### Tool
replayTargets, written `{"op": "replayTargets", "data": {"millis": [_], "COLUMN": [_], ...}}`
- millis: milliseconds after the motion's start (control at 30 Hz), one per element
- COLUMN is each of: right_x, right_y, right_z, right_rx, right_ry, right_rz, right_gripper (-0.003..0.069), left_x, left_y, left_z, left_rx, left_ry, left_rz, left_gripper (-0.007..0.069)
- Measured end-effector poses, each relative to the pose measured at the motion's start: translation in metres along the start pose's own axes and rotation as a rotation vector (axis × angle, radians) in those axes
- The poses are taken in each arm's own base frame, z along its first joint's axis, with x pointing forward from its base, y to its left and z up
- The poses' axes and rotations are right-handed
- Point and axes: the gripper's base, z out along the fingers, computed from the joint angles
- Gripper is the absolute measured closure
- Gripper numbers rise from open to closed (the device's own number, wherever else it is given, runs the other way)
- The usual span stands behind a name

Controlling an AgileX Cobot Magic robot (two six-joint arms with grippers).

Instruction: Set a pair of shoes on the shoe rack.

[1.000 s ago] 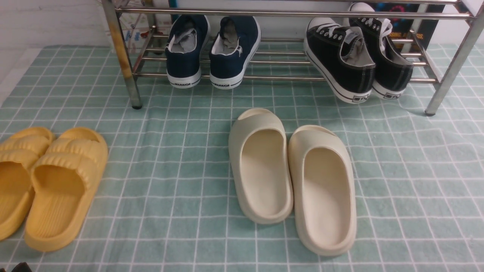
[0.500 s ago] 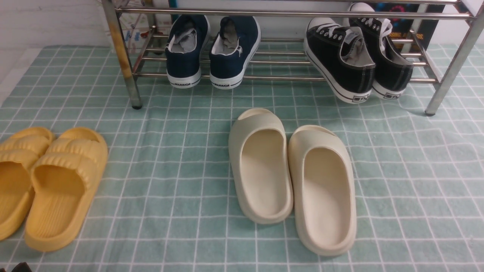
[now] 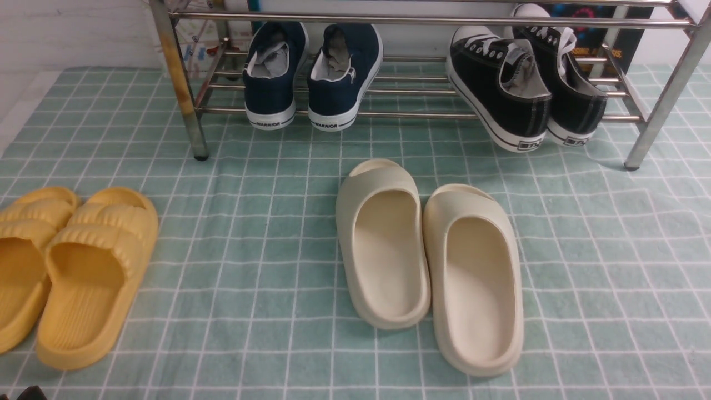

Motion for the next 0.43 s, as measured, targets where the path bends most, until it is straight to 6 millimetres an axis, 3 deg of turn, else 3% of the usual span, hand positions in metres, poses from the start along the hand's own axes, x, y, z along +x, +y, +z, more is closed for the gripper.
{"op": "replayTargets", "data": {"millis": [433], "right_x": [0.0000], "right_y": [0.0000], "right_z": [0.0000], "right_rx": [0.000], "right_ry": [0.000], "right_rz": [0.000], "right_gripper": [0.0601], "left_x": [0.0000], "left_y": [0.0000], "left_z": [0.0000], "left_rx": [0.000], "left_ry": [0.000], "left_rz": [0.000], "left_gripper": [0.0386]}}
